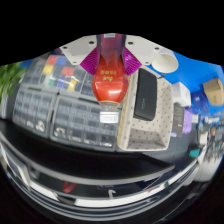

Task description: Pour water

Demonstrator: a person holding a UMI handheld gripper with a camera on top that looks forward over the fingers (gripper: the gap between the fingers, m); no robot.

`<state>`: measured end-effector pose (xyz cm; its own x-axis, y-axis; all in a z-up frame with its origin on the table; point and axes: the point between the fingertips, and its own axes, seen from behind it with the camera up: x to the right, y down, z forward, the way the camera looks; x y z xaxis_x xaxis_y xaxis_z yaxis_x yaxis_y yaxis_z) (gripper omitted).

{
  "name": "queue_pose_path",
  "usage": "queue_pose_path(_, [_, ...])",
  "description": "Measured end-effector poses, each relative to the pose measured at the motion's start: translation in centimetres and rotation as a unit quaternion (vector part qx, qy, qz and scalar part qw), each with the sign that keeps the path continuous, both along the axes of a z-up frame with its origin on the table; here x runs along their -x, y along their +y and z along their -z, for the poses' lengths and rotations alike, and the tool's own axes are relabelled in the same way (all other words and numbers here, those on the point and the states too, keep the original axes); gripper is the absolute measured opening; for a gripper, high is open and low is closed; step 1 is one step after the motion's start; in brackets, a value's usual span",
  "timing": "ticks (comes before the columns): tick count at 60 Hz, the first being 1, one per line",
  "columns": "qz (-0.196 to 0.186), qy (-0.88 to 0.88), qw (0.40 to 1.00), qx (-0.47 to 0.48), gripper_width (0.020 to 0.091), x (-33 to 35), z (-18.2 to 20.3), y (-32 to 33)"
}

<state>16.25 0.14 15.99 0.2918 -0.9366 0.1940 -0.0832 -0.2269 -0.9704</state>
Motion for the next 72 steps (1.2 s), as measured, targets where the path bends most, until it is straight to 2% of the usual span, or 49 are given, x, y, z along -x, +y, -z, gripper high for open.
queue_pose_path(5, [0.004, 0.017, 0.998, -0.055, 0.0282, 0.3, 1.8, -0.1])
queue_pose_path(12, [0.012, 0.032, 0.997, -0.072, 0.0281, 0.2, 4.6, -0.6])
queue_pose_path(13, [0.012, 0.036, 0.997, -0.068, 0.0325, 0.2, 5.2, -0.7])
queue_pose_path(14, [0.009, 0.020, 0.997, -0.070, 0.0285, 0.2, 4.7, -0.6])
queue_pose_path(15, [0.006, 0.013, 0.998, -0.066, 0.0282, 0.2, 4.7, -0.6])
queue_pose_path(27, [0.015, 0.008, 0.998, -0.056, 0.0297, 0.4, 4.8, -0.7])
queue_pose_path(28, [0.016, 0.009, 0.998, -0.057, 0.0329, 0.4, 4.8, -0.8])
queue_pose_path(40, [0.023, 0.026, 0.997, -0.069, 0.0479, 0.7, 4.9, -1.4])
queue_pose_path(41, [0.024, 0.029, 0.997, -0.068, 0.0507, 0.8, 4.9, -1.4])
queue_pose_path(42, [0.026, 0.031, 0.997, -0.068, 0.0568, 1.0, 4.9, -1.5])
queue_pose_path(45, [0.029, 0.033, 0.997, -0.065, 0.0690, 1.6, 4.8, -1.9])
queue_pose_path(48, [0.033, 0.031, 0.997, -0.064, 0.0745, 2.5, 4.5, -2.2])
queue_pose_path(57, [0.057, 0.014, 0.996, -0.074, 0.0793, 6.2, 2.8, -3.9])
queue_pose_path(72, [0.109, 0.003, 0.990, -0.090, 0.0792, 12.4, 0.9, -6.3])
